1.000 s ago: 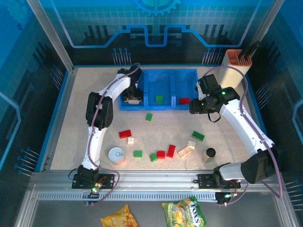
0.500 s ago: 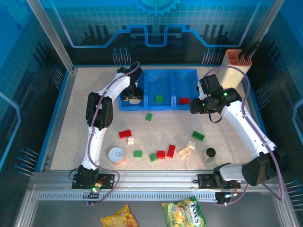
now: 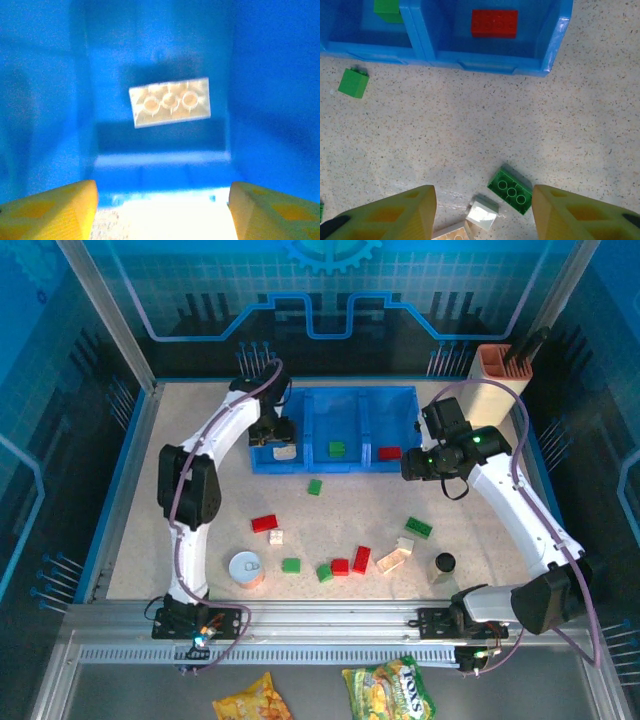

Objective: Sort the legos into containers by color
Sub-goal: Place the lego in the container, then pick up the lego from the middle-left of the table.

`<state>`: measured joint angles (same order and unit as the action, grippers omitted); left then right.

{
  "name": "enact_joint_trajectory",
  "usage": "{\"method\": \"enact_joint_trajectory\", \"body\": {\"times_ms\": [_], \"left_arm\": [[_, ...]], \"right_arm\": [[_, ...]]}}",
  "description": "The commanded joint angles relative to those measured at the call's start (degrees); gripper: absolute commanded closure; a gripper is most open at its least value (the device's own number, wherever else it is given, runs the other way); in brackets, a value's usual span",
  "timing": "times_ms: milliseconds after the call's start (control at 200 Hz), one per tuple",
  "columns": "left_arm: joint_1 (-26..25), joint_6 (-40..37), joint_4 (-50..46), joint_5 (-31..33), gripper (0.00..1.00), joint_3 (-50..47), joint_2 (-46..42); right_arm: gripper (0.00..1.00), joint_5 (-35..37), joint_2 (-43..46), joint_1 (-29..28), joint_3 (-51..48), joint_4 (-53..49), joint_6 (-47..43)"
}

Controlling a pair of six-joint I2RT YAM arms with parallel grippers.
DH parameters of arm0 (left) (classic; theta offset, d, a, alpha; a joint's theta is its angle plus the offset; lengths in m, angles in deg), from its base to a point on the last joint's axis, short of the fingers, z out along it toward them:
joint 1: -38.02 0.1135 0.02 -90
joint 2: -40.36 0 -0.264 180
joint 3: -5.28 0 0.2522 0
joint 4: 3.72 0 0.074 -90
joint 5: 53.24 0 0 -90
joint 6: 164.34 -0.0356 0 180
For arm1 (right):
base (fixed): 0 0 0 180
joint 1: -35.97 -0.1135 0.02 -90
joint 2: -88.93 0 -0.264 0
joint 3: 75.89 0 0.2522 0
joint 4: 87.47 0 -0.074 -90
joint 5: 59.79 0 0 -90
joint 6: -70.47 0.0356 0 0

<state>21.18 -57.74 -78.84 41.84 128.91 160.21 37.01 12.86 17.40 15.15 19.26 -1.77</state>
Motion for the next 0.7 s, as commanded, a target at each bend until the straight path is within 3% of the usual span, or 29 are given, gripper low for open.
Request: {"method": "enact_joint_trajectory", "body": {"times_ms": [0, 270, 695], "left_arm": [[-0.46, 1.27, -0.05, -1.47, 0.3, -5.24, -4.96], [-2.98, 4.02, 3.11, -1.31, 0.33, -20.3, -15.72], [-13.84, 14.66, 7.57, -0.92, 0.35, -38.63, -24.93]], "right_arm": [[0.46, -1.19, -0.12, 0.9, -0.37, 0.0, 0.0], [0.46, -1.99, -1.22, 0.89, -0.4, 0.78, -0.64], [0.46, -3.13, -3.82, 0.9, -0.3, 1.83, -1.67]]}}
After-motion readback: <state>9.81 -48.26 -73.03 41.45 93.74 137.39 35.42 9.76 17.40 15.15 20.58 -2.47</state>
